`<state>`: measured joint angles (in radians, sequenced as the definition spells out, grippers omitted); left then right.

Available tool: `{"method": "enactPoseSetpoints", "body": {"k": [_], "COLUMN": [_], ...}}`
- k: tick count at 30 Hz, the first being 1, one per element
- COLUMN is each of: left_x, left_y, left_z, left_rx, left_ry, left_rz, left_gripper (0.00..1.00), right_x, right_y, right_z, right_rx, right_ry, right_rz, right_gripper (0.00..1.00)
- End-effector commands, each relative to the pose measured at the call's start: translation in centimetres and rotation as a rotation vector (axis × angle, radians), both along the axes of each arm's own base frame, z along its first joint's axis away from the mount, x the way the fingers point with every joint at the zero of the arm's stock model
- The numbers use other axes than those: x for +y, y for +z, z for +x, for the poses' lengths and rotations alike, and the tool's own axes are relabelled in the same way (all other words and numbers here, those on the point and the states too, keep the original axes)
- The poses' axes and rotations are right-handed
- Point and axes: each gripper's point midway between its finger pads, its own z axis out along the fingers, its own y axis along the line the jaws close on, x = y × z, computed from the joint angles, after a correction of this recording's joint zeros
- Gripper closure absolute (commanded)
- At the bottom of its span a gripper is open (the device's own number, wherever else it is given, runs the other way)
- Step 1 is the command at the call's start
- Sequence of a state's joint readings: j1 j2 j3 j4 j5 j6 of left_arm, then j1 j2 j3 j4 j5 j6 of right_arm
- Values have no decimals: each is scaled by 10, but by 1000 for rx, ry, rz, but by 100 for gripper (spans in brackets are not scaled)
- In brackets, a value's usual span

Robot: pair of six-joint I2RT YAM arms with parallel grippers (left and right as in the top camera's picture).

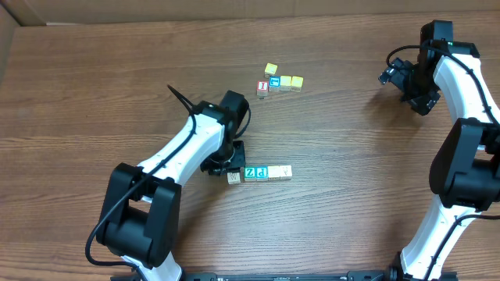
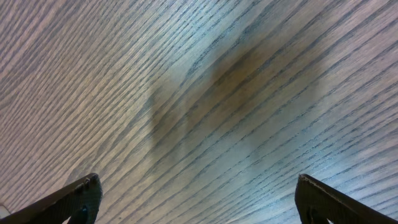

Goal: Flip 5 blocks
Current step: 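Carry the W block to the left end of the row beside Z, then set the W block down beside Z and open the left gripper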

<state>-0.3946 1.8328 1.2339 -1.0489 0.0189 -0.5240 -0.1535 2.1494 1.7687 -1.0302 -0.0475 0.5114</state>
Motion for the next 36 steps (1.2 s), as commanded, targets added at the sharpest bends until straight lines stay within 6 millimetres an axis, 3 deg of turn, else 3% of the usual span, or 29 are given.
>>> {"method": "enactPoseSetpoints", "body": {"k": [1, 4, 5, 6, 7, 19, 23, 36], "left_x": [2, 8, 11, 13, 16, 21, 21, 6], "left_y": [23, 28, 28, 27, 26, -13, -23, -26], "left_z": [24, 27, 26, 23, 19, -39, -39, -19], "left_rx": [-64, -64, -57, -46, -28, 146, 133, 55], "left_ry": [11, 15, 17, 20, 23, 19, 25, 41], "left_rz": [-35, -31, -29, -24, -17, -17, -27, -102], "left_gripper": [71, 72, 78, 92, 96, 96, 96, 96], "right_x": [-1, -1, -1, -1, -1, -1, -1, -1], "right_y": [19, 19, 19, 19, 19, 19, 19, 19], "right_z": [7, 7, 7, 7, 7, 7, 7, 7], "right_rx": [-51, -52, -52, -52, -51, -52, -51, -52], "right_ry": [4, 4, 4, 4, 4, 4, 4, 4], "right_rz": [-10, -10, -10, -10, -10, -10, -10, -10], "right_gripper": [0, 0, 0, 0, 0, 0, 0, 0]}}
